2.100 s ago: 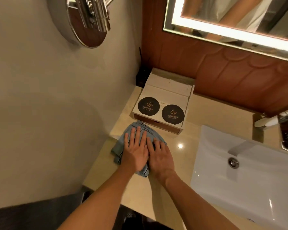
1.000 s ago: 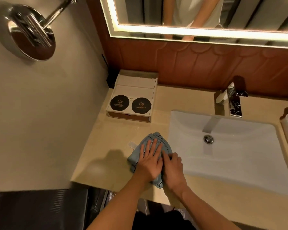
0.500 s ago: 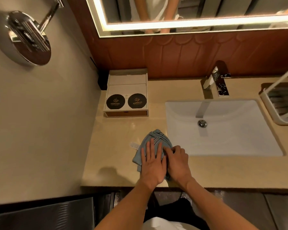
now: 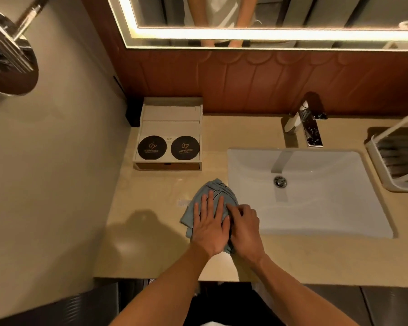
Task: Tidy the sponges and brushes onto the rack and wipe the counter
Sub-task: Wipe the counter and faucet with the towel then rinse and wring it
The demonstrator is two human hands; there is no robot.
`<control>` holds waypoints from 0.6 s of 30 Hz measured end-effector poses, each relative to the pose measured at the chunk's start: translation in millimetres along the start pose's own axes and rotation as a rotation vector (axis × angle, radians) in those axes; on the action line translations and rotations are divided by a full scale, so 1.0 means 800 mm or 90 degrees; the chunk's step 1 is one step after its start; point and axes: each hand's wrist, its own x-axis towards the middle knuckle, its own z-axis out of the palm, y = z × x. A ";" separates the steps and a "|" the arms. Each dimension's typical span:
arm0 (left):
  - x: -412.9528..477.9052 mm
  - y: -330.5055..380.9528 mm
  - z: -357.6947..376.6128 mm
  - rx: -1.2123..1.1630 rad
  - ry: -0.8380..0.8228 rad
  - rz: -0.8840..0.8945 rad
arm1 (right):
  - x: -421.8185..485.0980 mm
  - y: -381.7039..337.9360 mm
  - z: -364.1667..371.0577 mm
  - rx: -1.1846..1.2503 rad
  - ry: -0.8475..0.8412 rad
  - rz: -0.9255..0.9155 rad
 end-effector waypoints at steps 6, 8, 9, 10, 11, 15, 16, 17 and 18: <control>0.058 0.010 0.000 0.030 0.003 0.003 | 0.049 0.023 -0.017 -0.024 0.016 -0.027; 0.079 0.012 0.003 0.028 0.031 0.011 | 0.069 0.028 -0.020 -0.027 0.021 -0.039; 0.090 0.013 0.003 0.014 0.043 0.016 | 0.079 0.030 -0.023 -0.008 0.025 -0.035; 0.101 0.014 0.002 0.000 0.059 0.025 | 0.090 0.029 -0.027 0.023 0.035 -0.026; 0.112 0.015 0.002 -0.017 0.070 0.037 | 0.101 0.029 -0.030 0.048 0.036 -0.018; 0.159 0.028 -0.006 -0.025 0.070 0.001 | 0.149 0.038 -0.043 -0.034 0.047 -0.101; 0.170 0.031 -0.009 -0.023 0.059 -0.022 | 0.162 0.040 -0.047 -0.048 0.040 -0.111; 0.183 0.034 -0.011 -0.024 0.048 -0.040 | 0.179 0.042 -0.050 -0.056 0.036 -0.122; 0.192 0.038 -0.016 -0.025 0.035 -0.057 | 0.192 0.044 -0.051 -0.070 0.041 -0.136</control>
